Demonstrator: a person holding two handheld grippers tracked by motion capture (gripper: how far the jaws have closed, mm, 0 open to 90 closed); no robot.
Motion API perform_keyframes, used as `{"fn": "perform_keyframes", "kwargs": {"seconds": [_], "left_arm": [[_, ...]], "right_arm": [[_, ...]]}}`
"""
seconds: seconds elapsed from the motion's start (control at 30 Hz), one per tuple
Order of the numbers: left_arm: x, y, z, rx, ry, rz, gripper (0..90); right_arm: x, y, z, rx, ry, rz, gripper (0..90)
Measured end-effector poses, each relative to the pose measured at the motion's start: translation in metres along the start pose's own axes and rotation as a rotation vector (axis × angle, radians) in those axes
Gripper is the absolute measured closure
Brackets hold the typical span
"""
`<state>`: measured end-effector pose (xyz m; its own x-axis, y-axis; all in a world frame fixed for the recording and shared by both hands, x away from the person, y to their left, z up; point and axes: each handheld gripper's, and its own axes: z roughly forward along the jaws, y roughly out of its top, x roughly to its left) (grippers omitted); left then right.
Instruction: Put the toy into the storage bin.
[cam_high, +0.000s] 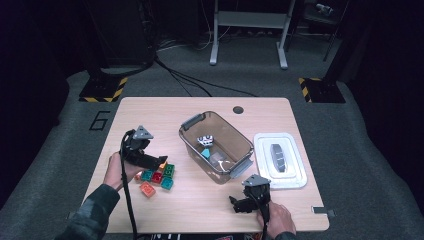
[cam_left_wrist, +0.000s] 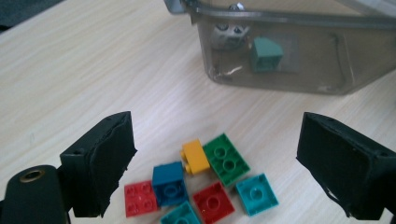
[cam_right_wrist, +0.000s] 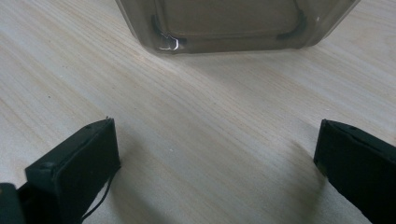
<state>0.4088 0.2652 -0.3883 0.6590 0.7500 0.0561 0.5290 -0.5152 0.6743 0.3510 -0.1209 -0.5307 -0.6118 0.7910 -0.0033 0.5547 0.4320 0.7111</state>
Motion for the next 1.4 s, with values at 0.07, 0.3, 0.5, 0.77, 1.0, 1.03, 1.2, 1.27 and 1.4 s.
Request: {"fn": "perform_keyframes", "kwargs": {"seconds": [0.07, 0.3, 0.5, 0.77, 1.0, 1.03, 1.2, 1.27, 1.4], "left_arm": [[0.000, -0.008, 0.000, 0.007, 0.012, -0.005, 10.8], [0.002, -0.033, -0.005, -0.001, 0.013, -0.049, 7.6], [-0.003, -0.058, 0.001, 0.018, 0.010, -0.054, 3.8], [-0.013, -0.089, 0.016, 0.056, 0.012, -0.074, 2.0], [-0.019, -0.112, 0.026, 0.078, 0.029, -0.097, 8.4], [-0.019, -0.112, 0.026, 0.078, 0.029, -0.097, 9.5], [-0.019, -0.120, 0.034, 0.085, 0.021, -0.102, 22.4], [-0.017, -0.121, 0.037, 0.076, 0.015, -0.123, 25.1], [-0.016, -0.122, 0.039, 0.075, 0.005, -0.116, 31.3]], "right_arm": [[0.000, 0.000, 0.000, 0.001, -0.001, -0.001, 0.0], [0.000, 0.000, 0.000, 0.006, 0.004, 0.000, 0.0], [0.000, 0.000, 0.000, 0.008, 0.005, -0.001, 0.0], [0.000, 0.000, 0.000, 0.008, 0.003, -0.003, 0.0], [-0.001, 0.000, 0.000, 0.003, 0.004, -0.017, 0.0], [-0.001, 0.000, 0.000, 0.003, 0.008, -0.010, 0.0], [-0.001, 0.000, 0.000, 0.004, 0.007, -0.013, 0.0], [-0.001, 0.000, 0.000, 0.004, 0.007, -0.013, 0.0], [-0.001, 0.000, 0.000, 0.001, 0.007, -0.018, 0.0]]}}
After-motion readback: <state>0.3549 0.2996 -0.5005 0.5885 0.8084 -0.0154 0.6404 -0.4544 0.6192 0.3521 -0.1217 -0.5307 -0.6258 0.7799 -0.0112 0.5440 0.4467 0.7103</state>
